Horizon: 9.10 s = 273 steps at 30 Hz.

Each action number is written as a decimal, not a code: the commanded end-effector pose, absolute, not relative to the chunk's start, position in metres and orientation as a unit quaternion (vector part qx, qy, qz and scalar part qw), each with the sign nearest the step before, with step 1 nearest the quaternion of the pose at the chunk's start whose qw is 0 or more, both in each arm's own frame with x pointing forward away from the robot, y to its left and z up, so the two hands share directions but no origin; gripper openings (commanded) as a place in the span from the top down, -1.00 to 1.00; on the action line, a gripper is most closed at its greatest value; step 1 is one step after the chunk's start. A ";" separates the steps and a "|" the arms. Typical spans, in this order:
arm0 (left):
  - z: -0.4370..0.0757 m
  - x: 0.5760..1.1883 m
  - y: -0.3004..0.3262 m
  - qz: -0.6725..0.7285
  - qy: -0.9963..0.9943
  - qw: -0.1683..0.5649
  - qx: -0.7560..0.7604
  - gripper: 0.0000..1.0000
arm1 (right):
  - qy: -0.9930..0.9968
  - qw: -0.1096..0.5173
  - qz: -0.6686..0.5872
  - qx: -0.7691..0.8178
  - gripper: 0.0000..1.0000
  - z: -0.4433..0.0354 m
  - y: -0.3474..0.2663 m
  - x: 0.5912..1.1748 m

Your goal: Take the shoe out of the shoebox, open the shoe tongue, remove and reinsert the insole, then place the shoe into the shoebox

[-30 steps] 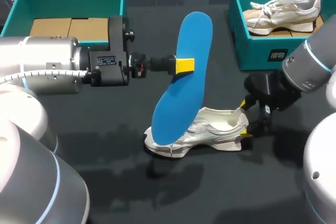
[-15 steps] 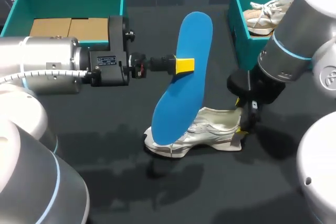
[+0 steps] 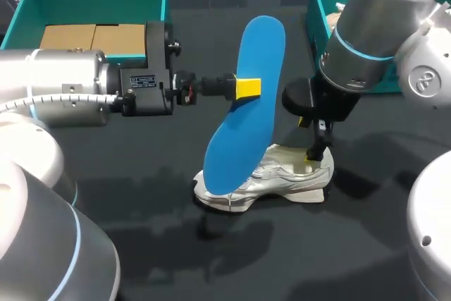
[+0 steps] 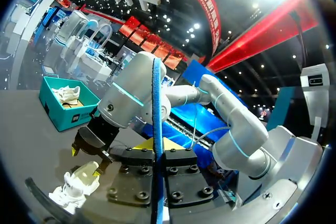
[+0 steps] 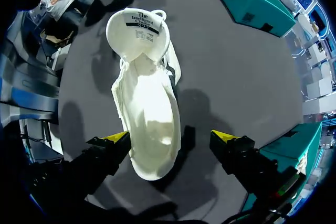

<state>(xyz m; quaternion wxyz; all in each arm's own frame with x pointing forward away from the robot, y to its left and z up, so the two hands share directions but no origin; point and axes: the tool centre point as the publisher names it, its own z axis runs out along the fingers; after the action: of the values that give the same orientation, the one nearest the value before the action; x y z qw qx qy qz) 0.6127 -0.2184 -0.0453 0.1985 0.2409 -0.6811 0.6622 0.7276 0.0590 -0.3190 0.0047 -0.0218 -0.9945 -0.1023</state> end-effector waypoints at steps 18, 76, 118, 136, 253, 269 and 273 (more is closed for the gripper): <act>-0.046 0.611 -0.218 0.664 -0.680 0.198 0.241 1.00 | -0.997 0.018 -0.075 -0.023 -1.00 -0.364 0.100 0.748; -0.046 0.611 -0.218 0.664 -0.680 0.198 0.241 1.00 | -0.959 0.023 -0.127 -0.254 1.00 -0.325 0.091 0.720; -0.046 0.611 -0.218 0.664 -0.680 0.198 0.241 1.00 | -0.769 -0.017 -0.103 -0.631 1.00 -0.336 0.124 0.703; -0.046 0.611 -0.218 0.664 -0.680 0.198 0.241 1.00 | -0.754 0.010 -0.113 -0.647 1.00 -0.363 0.114 0.703; -0.091 0.660 -0.219 0.629 -0.575 -0.319 -0.415 1.00 | -0.649 0.353 -0.423 -0.524 -1.00 -0.175 0.075 0.729; -0.131 0.677 -0.237 0.529 -0.494 -0.474 -0.500 1.00 | -0.576 0.469 -0.472 -0.474 -1.00 -0.150 0.101 0.732; -0.131 0.680 -0.237 0.520 -0.502 -0.476 -0.500 1.00 | -0.569 0.478 -0.459 -0.487 -1.00 -0.149 0.103 0.731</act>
<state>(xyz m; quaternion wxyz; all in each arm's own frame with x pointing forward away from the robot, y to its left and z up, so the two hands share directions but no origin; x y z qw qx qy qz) 0.6841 -0.2346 -0.1318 -0.4728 -0.5027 -0.4999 0.5233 0.7281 0.0994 -0.1471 0.4775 -0.4880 -0.5667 -0.4612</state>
